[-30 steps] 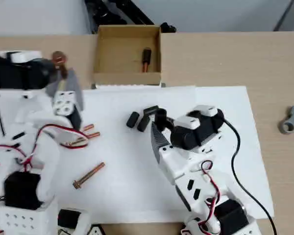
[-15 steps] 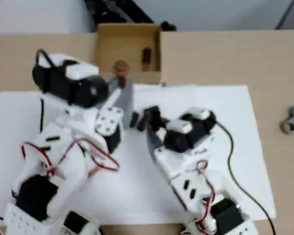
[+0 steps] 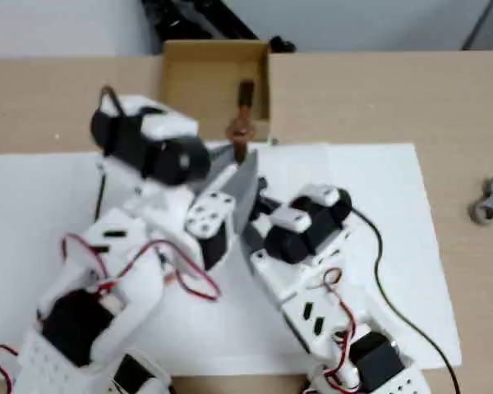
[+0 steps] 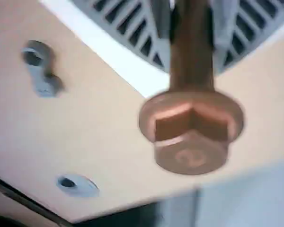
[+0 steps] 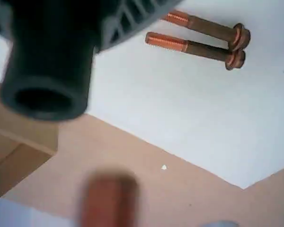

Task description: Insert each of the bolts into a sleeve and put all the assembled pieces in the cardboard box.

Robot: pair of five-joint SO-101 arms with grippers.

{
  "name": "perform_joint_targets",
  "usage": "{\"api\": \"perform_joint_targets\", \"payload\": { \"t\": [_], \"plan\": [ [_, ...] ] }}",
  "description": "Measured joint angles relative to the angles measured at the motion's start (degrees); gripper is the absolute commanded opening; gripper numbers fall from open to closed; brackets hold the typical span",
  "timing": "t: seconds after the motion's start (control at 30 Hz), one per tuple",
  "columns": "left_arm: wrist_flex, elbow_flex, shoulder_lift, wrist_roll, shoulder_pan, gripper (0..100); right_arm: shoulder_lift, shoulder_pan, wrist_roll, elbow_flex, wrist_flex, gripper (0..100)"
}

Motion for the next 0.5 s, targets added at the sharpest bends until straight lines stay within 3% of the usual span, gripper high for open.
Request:
{"api": "perform_joint_targets", "payload": {
  "t": [0.5],
  "plan": [
    [-3.16, 0.26, 7.74, 2.02, -5.36, 0, 0.0, 0.0, 0.0, 0.0, -2.37, 0.4]
  ]
}}
